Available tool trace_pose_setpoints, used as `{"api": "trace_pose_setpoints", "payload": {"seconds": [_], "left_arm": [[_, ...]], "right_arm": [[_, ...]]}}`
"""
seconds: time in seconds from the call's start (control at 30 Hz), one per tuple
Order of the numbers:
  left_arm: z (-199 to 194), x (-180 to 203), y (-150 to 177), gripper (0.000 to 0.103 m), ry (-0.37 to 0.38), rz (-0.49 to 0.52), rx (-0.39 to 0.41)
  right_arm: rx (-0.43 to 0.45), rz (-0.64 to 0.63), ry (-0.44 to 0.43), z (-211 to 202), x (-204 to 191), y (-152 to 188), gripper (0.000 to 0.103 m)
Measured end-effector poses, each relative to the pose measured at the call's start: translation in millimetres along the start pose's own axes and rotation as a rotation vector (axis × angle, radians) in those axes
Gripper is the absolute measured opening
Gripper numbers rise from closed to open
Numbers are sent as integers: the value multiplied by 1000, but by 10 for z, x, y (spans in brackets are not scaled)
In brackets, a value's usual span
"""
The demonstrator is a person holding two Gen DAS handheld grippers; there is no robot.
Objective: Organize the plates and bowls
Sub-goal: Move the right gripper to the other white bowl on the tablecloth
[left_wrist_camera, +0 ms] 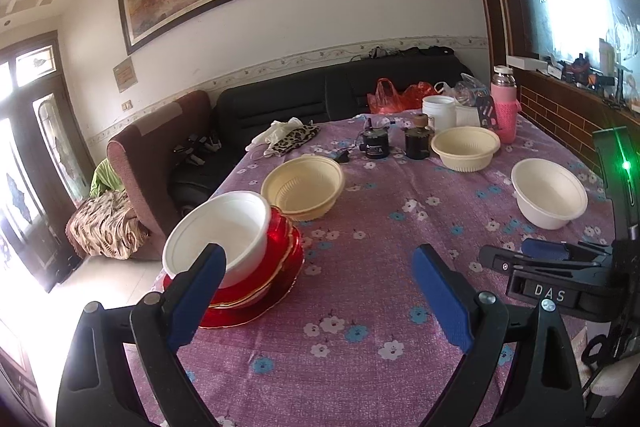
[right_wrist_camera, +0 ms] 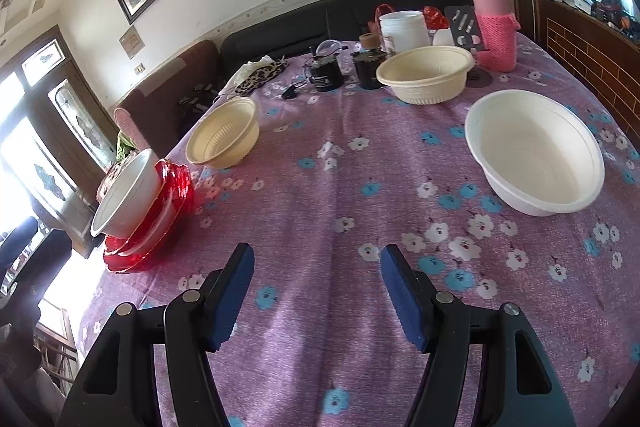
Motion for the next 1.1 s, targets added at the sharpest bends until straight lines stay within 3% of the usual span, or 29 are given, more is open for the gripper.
{"api": "trace_pose_setpoints", "payload": {"seconds": [0.3, 0.47, 0.73, 0.9, 1.03, 1.07, 1.1], "left_arm": [[202, 234, 95, 94, 46, 37, -54], [327, 296, 148, 94, 93, 26, -98], [535, 395, 271, 94, 154, -20, -167], [577, 453, 327, 94, 178, -25, -194], [603, 443, 322, 94, 203, -44, -211], [617, 434, 321, 94, 211, -51, -217], [639, 432, 325, 94, 224, -61, -227]], "right_arm": [[-3, 48, 16, -15, 341, 1, 70], [48, 83, 34, -279, 659, -98, 70], [199, 278, 234, -796, 1782, -480, 73], [163, 358, 324, -491, 2267, -643, 72], [100, 360, 343, -65, 2315, -696, 71], [90, 351, 343, 10, 2301, -694, 60], [77, 337, 339, 83, 2274, -689, 38]]}}
Point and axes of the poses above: each gripper's, at about its wrist camera, not at the fingertips, and z roughly the way its jaws point, x to its right, y to its underside, the point moved 8 cm from there along z, roughly the way its jaws point, and after that the axes turned 2 degrees about z, right-handed, at the moved point
